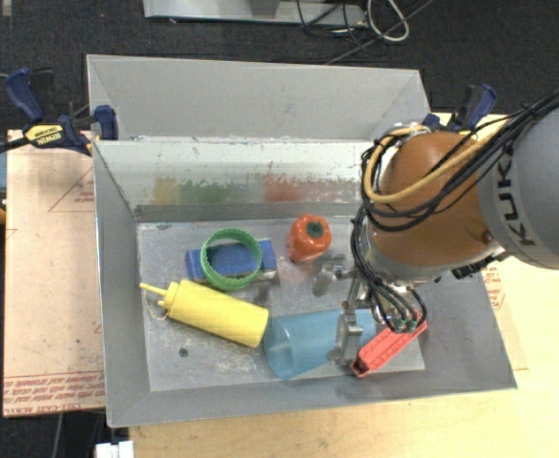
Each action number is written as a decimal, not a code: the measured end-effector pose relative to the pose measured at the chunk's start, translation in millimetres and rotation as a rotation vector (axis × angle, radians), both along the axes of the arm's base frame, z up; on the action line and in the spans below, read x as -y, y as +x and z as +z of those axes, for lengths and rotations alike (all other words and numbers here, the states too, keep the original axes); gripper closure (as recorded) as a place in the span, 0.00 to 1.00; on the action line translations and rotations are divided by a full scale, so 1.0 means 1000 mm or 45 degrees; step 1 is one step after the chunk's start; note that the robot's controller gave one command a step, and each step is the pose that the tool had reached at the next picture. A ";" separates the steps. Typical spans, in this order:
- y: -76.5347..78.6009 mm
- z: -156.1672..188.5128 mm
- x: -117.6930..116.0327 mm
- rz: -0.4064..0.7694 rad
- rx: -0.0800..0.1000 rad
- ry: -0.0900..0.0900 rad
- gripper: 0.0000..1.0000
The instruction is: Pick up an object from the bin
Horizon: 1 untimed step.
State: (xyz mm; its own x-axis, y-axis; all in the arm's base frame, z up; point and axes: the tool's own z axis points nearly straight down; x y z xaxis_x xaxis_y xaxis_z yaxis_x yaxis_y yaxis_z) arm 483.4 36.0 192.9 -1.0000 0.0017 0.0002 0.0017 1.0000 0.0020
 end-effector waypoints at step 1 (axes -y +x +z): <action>0.000 0.000 0.000 0.000 0.000 0.000 0.00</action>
Offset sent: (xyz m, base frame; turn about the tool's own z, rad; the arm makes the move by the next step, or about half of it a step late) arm 0.0093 0.0006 -0.0353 0.0304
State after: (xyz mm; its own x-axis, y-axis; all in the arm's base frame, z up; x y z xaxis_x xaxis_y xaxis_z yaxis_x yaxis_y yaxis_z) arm 483.4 36.0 192.9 -1.0000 0.0017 0.0002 0.0017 1.0000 0.0020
